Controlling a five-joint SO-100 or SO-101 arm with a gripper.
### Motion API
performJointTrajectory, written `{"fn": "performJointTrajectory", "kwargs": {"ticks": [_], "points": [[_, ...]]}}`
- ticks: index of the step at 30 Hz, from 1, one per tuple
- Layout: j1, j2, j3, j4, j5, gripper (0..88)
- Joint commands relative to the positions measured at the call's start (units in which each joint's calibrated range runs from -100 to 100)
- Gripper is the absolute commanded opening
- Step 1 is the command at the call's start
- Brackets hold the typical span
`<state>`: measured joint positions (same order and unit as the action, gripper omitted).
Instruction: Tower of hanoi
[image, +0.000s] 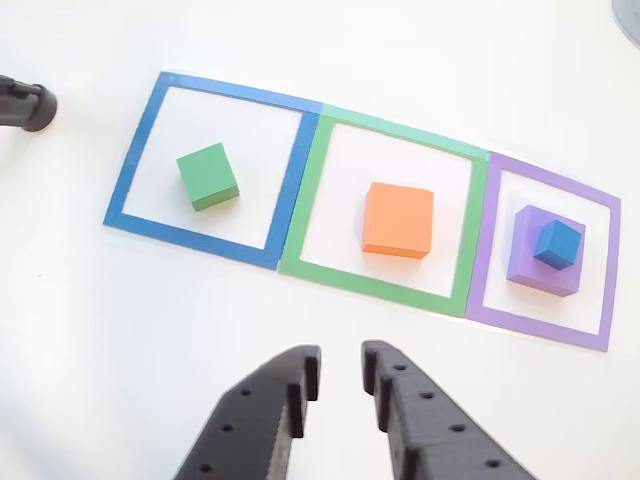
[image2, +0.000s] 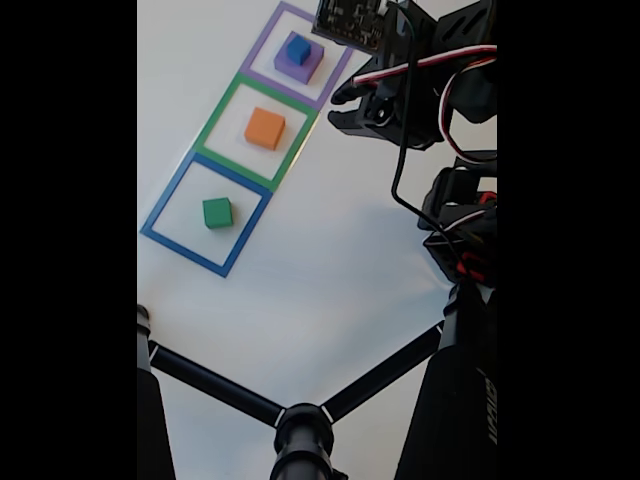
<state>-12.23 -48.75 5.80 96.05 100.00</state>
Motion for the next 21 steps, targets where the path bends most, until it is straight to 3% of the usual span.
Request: {"fn": "performJointTrajectory", "kwargs": {"ticks": [1,14,18,21], "points": [[-4.6,-0.9,-2.5,-0.1,0.0,0.1],[-14.9,-0.7,0.0,-0.5,-3.2,0.8],[-14.3,-1.1,11.7,-9.0,-5.2,15.2],[-12.7,-2.0,23.8,-20.2,-0.7,21.0]]}}
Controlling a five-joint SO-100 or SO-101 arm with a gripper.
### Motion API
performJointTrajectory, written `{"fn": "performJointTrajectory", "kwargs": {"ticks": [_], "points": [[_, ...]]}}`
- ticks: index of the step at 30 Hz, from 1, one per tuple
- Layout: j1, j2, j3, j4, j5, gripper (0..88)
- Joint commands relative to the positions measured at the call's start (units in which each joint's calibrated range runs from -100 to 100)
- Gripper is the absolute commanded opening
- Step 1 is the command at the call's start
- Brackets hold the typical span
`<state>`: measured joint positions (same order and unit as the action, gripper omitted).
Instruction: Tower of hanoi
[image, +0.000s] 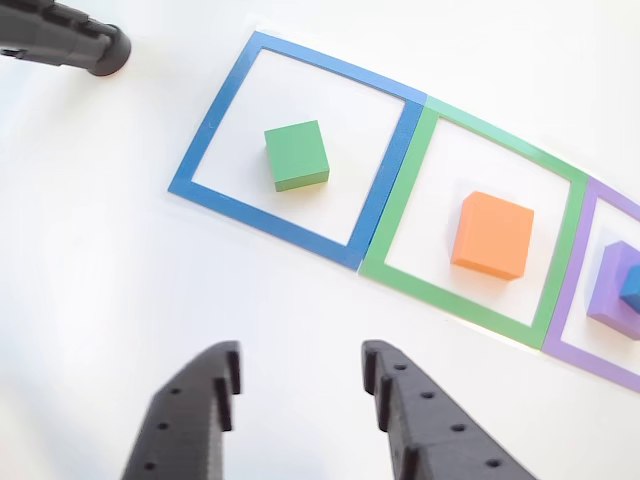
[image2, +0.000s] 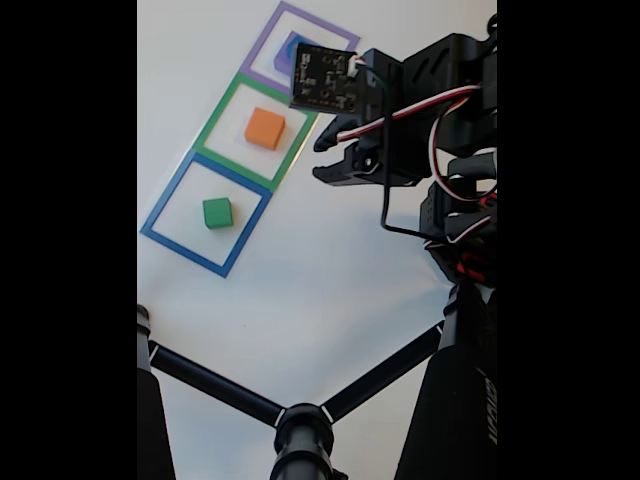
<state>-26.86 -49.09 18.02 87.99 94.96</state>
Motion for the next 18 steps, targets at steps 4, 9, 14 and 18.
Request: {"fn": "performJointTrajectory", "kwargs": {"ticks": [4,9,14,18], "points": [[3.8,-2.1,28.3,-32.6,5.0,28.9],[6.4,-1.3,46.0,-55.9,5.0,38.1],[7.7,1.9,56.4,-74.0,5.0,41.4],[8.4,8.0,63.4,-91.0,5.0,43.2]]}}
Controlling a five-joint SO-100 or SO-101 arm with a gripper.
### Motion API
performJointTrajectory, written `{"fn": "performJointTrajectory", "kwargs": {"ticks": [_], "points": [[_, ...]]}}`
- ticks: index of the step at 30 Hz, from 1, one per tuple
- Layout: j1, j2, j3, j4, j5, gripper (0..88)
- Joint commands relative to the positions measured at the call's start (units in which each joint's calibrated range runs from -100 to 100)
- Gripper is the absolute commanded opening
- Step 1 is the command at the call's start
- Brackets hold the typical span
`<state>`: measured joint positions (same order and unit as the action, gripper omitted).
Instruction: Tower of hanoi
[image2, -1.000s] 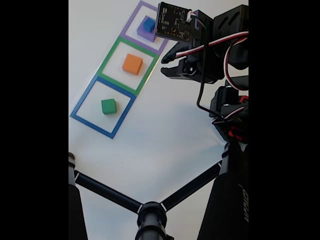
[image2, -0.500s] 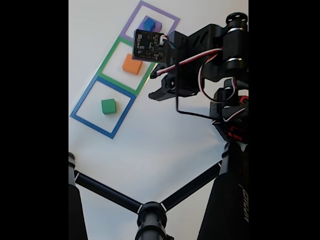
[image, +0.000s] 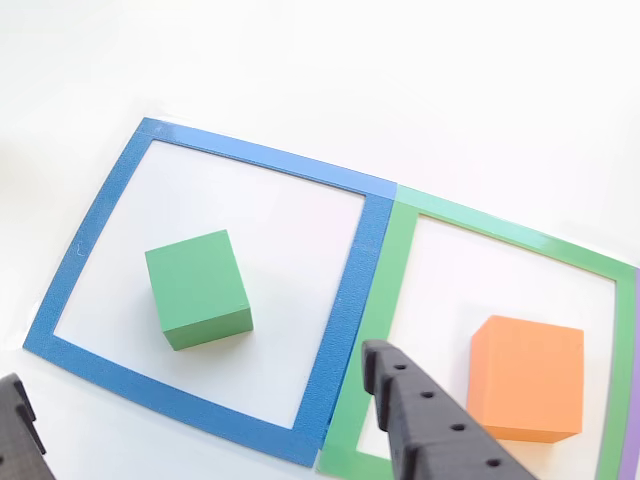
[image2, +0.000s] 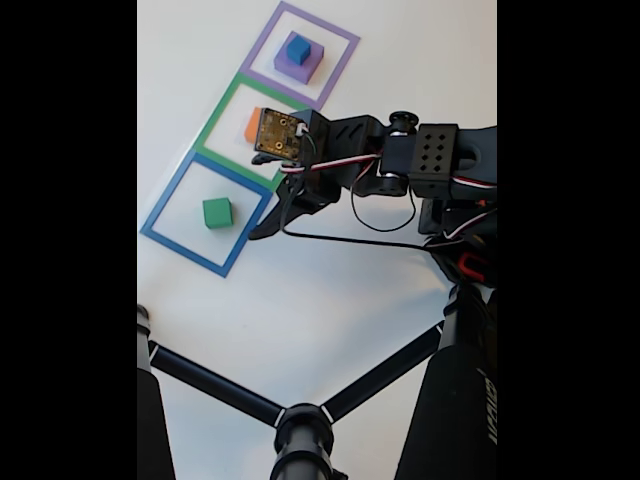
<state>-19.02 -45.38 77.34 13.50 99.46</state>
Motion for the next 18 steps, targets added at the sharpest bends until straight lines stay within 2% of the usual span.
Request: {"fn": "performJointTrajectory", "kwargs": {"ticks": [1,9,18], "points": [[0.5,5.9,4.8,-19.3,0.5,43.4],[0.2,21.9,8.2,-42.3,0.5,45.0],[-0.9,36.0,5.5,-54.8,0.5,45.0]]}}
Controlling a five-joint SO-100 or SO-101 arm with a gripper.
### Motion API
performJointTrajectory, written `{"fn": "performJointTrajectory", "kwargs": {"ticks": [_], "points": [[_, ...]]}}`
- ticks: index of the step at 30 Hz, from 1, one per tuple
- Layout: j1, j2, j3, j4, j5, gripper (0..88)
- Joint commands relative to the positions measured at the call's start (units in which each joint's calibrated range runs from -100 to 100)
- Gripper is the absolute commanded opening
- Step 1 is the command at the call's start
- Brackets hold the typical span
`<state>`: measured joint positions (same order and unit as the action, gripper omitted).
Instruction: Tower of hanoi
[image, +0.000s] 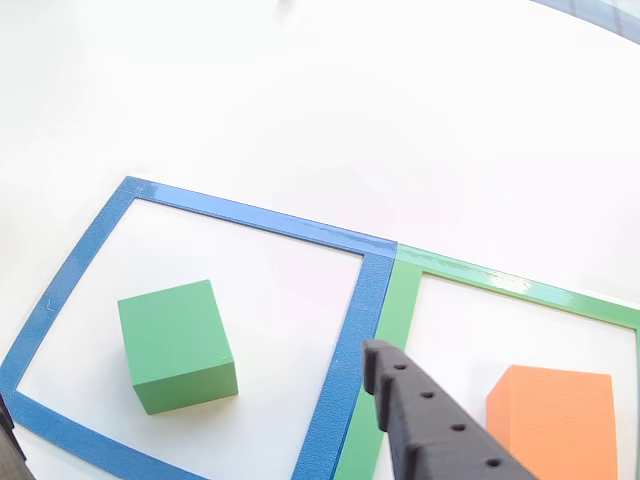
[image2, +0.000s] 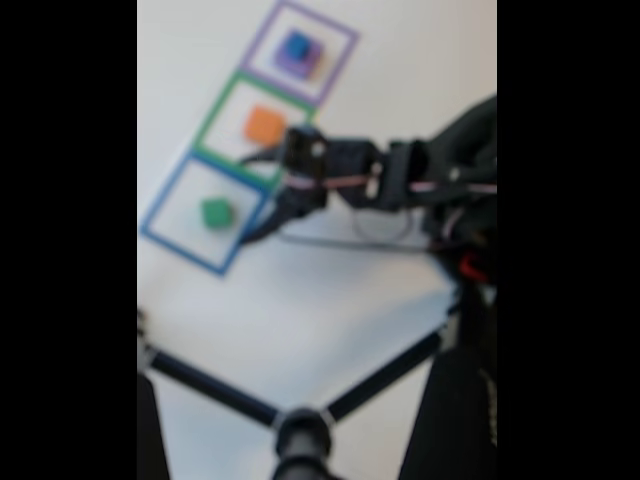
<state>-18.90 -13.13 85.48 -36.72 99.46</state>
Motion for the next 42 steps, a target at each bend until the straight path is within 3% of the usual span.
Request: {"fn": "performJointTrajectory", "kwargs": {"ticks": [1,14,30,37,42], "points": [[-1.1,5.1,-3.1,-5.4,0.5,45.0],[-3.6,22.7,-14.4,-12.3,0.5,42.9],[-7.5,29.6,-18.4,-14.4,0.5,40.8],[-8.3,29.6,-18.0,-14.6,0.5,25.6],[-8.3,29.6,-18.0,-14.7,0.5,20.9]]}}
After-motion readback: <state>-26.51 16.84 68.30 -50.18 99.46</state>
